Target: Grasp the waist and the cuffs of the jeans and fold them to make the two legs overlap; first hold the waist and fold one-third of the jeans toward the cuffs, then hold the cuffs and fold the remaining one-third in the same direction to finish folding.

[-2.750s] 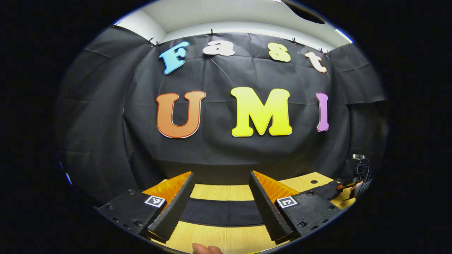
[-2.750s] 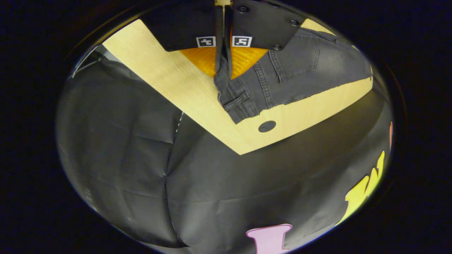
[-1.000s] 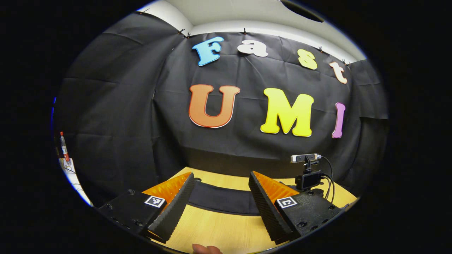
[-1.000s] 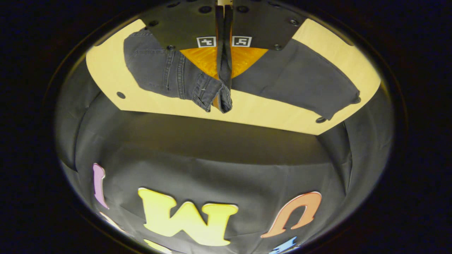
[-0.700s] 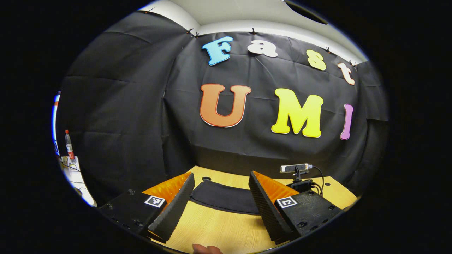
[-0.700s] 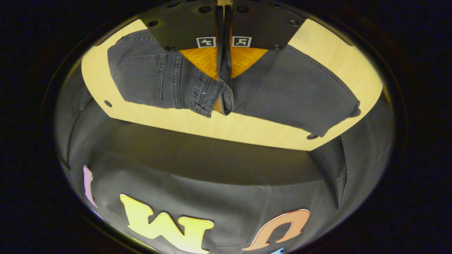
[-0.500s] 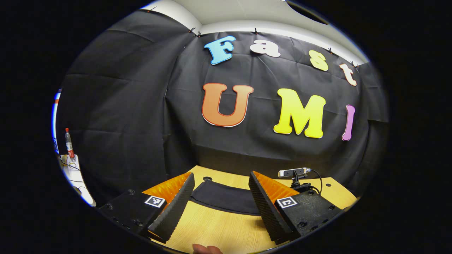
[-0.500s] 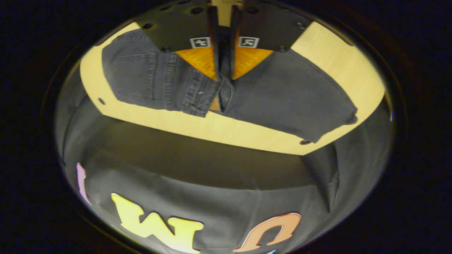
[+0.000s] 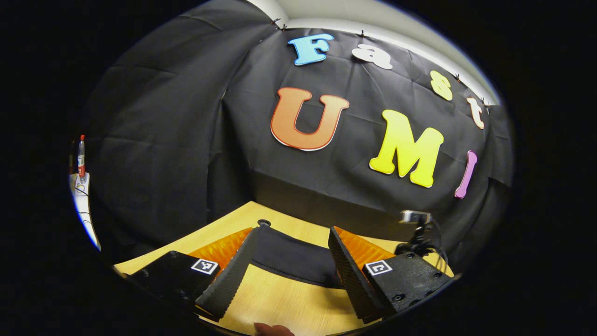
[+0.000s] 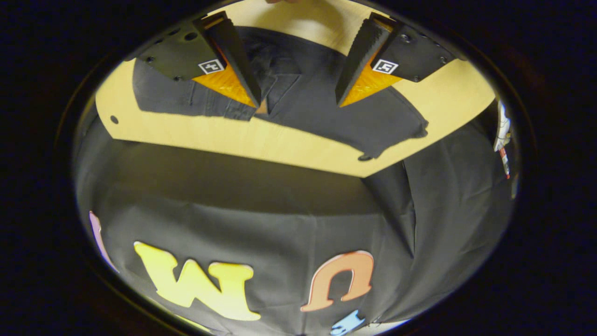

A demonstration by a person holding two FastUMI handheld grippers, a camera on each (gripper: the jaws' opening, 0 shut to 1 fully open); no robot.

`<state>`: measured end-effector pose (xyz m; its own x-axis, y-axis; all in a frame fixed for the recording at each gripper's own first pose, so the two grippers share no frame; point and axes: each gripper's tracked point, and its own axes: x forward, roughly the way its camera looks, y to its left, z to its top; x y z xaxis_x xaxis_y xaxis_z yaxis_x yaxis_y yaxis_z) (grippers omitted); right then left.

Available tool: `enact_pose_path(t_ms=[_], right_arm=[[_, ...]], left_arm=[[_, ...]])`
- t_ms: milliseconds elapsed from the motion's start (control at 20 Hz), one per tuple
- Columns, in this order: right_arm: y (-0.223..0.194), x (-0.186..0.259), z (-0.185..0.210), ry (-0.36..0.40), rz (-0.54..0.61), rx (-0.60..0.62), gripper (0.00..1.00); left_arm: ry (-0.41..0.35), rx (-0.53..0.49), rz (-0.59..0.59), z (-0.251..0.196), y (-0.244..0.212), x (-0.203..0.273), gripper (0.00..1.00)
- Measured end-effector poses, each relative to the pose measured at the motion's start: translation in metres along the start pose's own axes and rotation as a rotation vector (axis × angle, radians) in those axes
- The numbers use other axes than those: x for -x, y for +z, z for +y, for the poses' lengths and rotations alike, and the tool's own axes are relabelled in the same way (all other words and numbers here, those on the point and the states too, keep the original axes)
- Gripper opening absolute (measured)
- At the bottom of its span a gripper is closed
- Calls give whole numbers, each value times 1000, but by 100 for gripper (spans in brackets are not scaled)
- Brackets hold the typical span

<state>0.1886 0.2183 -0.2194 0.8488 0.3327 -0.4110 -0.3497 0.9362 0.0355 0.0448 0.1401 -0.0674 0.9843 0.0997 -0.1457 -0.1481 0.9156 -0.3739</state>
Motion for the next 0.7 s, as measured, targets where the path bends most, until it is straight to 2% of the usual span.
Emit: enact_pose_path(t_ms=[200, 300, 500, 700], right_arm=[[73, 39, -37, -49, -175, -35, 99], [112, 64, -57, -69, -259, -50, 99], [175, 128, -101, -134, -417, -14, 98], [211, 196, -154, -228, -511, 7, 98]], left_arm=[[9, -22, 64, 11, -28, -31, 99], [2, 18, 134, 15, -51, -48, 98], [13, 259, 289, 29, -98, -79, 99], [89, 655, 404, 54, -126, -110, 99]])
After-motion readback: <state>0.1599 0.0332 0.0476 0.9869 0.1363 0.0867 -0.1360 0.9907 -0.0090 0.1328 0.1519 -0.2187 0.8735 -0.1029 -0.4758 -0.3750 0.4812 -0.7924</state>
